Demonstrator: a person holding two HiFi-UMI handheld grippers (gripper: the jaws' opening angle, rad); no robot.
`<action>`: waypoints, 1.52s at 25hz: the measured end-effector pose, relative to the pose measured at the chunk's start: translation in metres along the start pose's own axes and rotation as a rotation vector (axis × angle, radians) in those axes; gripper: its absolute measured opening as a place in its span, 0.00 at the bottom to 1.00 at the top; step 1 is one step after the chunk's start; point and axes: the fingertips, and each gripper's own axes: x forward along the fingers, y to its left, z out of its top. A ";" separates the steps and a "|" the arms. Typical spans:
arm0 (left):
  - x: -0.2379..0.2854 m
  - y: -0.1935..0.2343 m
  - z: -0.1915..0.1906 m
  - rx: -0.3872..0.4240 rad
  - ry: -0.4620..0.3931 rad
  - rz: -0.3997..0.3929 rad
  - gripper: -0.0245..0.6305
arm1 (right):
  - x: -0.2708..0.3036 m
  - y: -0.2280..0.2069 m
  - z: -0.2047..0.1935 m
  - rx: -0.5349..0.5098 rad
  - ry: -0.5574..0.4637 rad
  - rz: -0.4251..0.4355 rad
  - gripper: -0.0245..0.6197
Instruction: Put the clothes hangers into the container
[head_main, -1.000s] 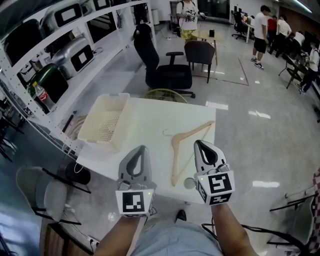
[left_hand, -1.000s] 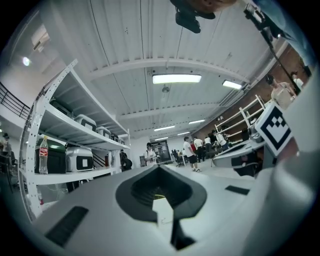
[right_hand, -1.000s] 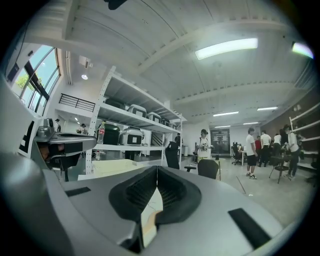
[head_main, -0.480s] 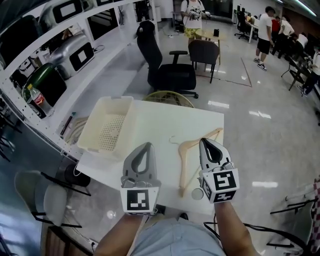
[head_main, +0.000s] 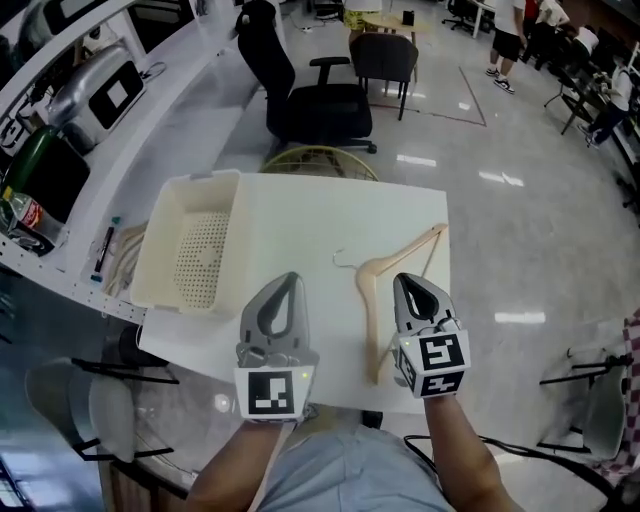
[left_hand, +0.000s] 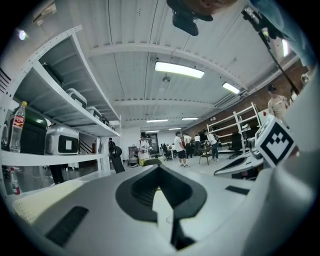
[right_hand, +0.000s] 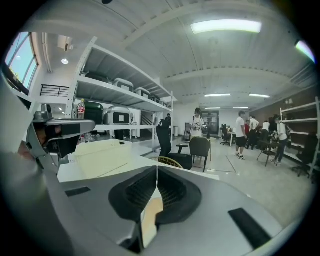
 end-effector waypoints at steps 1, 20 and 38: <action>0.003 0.000 -0.004 0.000 0.007 -0.009 0.06 | 0.003 0.001 -0.007 0.005 0.014 -0.005 0.06; 0.036 0.008 -0.070 -0.048 0.124 -0.125 0.05 | 0.035 0.026 -0.114 0.104 0.273 -0.039 0.06; 0.059 0.020 -0.119 -0.118 0.187 -0.174 0.05 | 0.054 0.036 -0.170 0.074 0.480 -0.111 0.28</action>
